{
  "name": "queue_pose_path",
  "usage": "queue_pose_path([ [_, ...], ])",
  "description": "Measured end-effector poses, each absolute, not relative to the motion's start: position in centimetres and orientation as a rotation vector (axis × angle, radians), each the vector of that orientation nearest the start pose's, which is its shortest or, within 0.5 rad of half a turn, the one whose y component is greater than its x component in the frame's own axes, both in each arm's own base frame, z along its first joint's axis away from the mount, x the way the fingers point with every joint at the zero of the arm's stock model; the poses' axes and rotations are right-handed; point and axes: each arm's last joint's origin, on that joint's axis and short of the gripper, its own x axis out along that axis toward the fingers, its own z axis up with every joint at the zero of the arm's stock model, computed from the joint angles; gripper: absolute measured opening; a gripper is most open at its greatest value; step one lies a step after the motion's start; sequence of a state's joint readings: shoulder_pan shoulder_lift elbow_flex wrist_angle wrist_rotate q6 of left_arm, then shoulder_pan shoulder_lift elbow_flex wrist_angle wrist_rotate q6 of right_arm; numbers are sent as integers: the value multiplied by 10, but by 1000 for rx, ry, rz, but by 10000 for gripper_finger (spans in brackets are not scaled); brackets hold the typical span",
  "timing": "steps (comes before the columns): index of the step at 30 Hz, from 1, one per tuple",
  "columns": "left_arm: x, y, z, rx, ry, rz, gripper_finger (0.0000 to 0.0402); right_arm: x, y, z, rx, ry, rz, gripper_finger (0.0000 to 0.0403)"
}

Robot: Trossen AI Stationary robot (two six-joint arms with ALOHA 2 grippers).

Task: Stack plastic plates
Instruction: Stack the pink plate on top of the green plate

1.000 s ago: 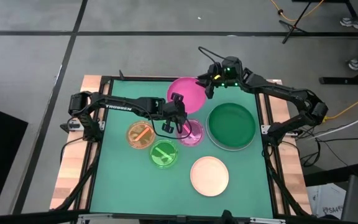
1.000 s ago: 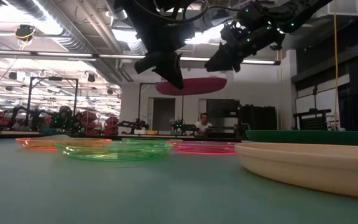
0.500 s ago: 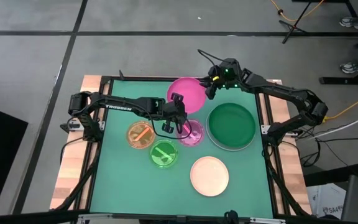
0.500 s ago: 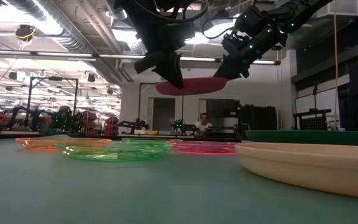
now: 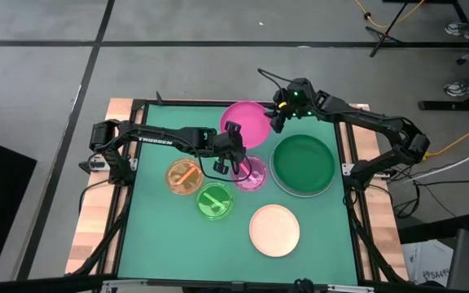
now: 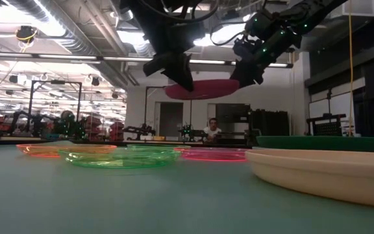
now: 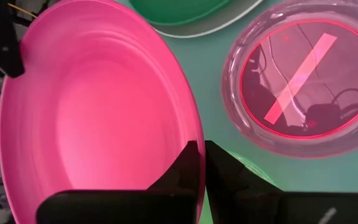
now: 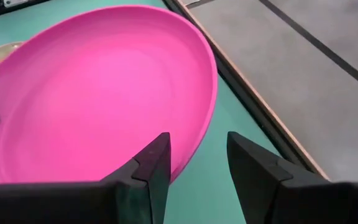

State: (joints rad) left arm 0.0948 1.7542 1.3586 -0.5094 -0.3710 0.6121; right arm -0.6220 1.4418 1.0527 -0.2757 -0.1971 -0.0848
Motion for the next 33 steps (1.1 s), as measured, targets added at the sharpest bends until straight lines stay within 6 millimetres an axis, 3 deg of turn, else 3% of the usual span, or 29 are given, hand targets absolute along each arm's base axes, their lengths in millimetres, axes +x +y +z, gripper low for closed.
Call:
queue_pose_path([
  [10,374,46,250,688,1008,152,5,256,-173,268,292,616,-287,147],
  [26,377,46,253,687,964,162,5,253,-169,262,485,662,-306,147],
  [33,377,46,253,725,970,150,5,253,-170,263,510,652,-320,104],
])
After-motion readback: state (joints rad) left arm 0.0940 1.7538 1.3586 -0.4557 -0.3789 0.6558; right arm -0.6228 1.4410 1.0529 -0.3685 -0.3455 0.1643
